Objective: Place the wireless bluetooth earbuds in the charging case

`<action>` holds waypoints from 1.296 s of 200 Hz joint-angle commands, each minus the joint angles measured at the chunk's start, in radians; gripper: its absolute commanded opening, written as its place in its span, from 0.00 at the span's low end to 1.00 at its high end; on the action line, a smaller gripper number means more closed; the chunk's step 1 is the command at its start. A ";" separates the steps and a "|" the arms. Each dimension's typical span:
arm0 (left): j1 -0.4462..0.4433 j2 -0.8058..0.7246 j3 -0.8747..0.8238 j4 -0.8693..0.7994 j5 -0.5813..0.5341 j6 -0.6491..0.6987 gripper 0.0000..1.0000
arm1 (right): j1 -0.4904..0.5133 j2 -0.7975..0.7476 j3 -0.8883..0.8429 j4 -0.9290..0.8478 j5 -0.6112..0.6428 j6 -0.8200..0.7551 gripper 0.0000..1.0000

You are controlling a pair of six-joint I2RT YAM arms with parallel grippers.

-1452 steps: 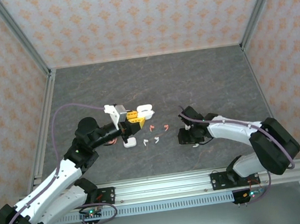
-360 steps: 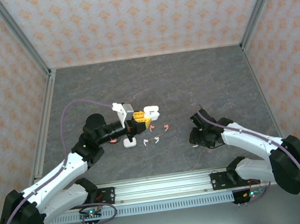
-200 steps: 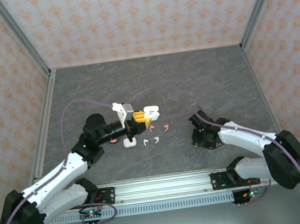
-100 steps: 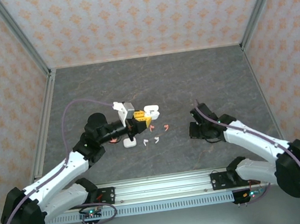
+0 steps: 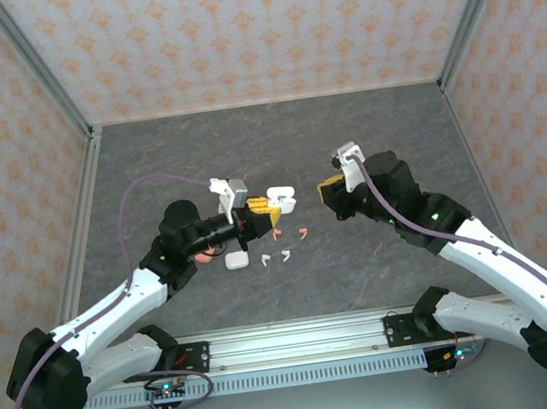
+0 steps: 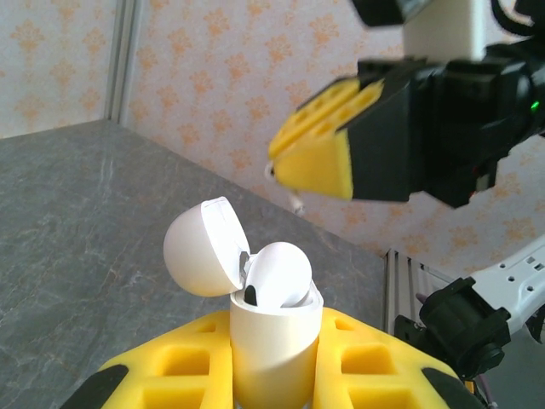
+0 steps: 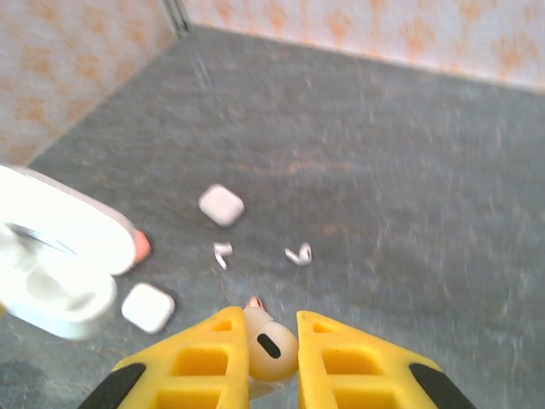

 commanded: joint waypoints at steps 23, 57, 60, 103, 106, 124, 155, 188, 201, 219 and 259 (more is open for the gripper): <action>-0.003 0.010 0.054 0.091 0.043 -0.050 0.00 | 0.071 0.022 0.092 0.091 -0.010 -0.209 0.15; -0.008 0.007 0.068 0.100 0.045 -0.070 0.00 | 0.130 0.048 0.111 0.122 0.025 -0.265 0.15; -0.009 0.008 0.069 0.098 0.045 -0.070 0.00 | 0.131 0.050 0.110 0.125 0.026 -0.264 0.15; -0.019 0.002 0.074 0.089 0.048 -0.065 0.00 | 0.141 0.069 0.096 0.150 0.016 -0.256 0.14; -0.019 0.002 0.074 0.089 0.050 -0.066 0.00 | 0.141 0.069 0.094 0.152 0.016 -0.257 0.15; -0.023 0.002 0.076 0.087 0.053 -0.064 0.00 | 0.141 0.074 0.094 0.157 0.018 -0.259 0.15; -0.029 -0.001 0.077 0.089 0.052 -0.060 0.00 | 0.140 0.081 0.091 0.155 0.016 -0.266 0.14; -0.030 -0.008 0.077 0.085 0.038 -0.058 0.00 | 0.141 0.073 0.070 0.146 0.014 -0.258 0.14; -0.030 -0.009 0.076 0.084 0.033 -0.057 0.00 | 0.141 0.067 0.060 0.142 0.016 -0.254 0.14; -0.030 -0.012 0.078 0.083 0.027 -0.056 0.00 | 0.141 0.056 0.047 0.142 0.012 -0.246 0.14; -0.029 -0.012 0.077 0.085 0.026 -0.055 0.00 | 0.141 0.042 0.024 0.144 -0.013 -0.227 0.15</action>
